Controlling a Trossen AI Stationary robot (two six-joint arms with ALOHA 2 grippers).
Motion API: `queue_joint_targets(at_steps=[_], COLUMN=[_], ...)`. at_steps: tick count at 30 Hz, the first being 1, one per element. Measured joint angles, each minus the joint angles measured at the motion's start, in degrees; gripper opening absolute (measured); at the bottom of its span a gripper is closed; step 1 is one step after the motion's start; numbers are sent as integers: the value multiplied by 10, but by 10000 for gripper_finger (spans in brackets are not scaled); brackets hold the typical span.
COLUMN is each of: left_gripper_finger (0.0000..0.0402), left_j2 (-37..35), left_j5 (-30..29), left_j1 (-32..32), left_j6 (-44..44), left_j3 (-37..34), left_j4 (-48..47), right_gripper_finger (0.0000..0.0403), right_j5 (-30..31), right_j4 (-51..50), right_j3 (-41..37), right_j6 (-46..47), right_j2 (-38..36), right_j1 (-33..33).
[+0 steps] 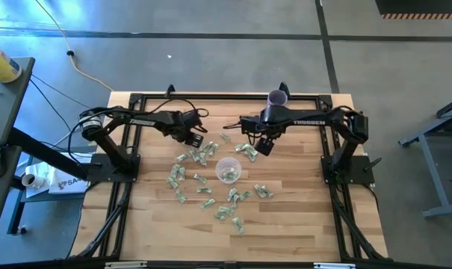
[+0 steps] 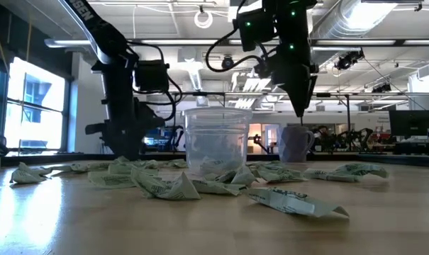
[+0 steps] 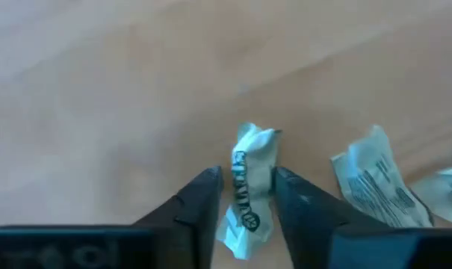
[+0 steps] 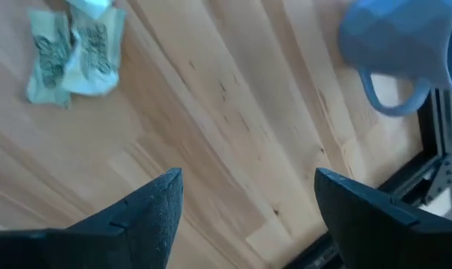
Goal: Pick and place Stevia / Truvia into bins
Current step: Put the green stevia packet into the transparent container
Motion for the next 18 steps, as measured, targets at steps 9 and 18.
queue_joint_targets(at_steps=[9,18], left_gripper_finger=[22,33], left_j2=[-1,-103], left_j5=[-29,43], left_j1=[1,-38], left_j6=[66,91], left_j3=[-2,74], left_j4=[33,-68], right_gripper_finger=[291,291], right_j5=[177,261], right_j4=[25,16], right_j3=[0,0], right_j6=[52,165], right_j2=[-88,-205], right_j1=[39,47])
